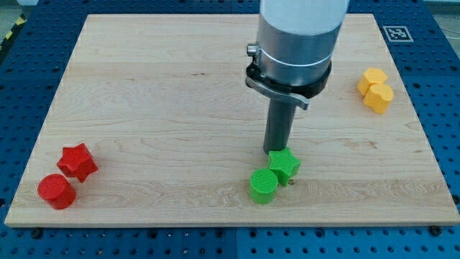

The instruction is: Move the blue cube towards top center side of board

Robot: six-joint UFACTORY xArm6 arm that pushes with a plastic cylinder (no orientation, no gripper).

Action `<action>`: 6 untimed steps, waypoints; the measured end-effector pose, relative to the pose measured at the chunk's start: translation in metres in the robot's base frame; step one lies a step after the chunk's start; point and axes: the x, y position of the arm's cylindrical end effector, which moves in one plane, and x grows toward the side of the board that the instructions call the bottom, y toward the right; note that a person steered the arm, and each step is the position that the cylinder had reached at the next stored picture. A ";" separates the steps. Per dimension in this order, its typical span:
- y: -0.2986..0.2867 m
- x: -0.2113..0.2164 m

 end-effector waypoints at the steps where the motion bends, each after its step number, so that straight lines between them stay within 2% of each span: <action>1: 0.020 0.002; 4: 0.045 -0.015; 6: 0.072 -0.070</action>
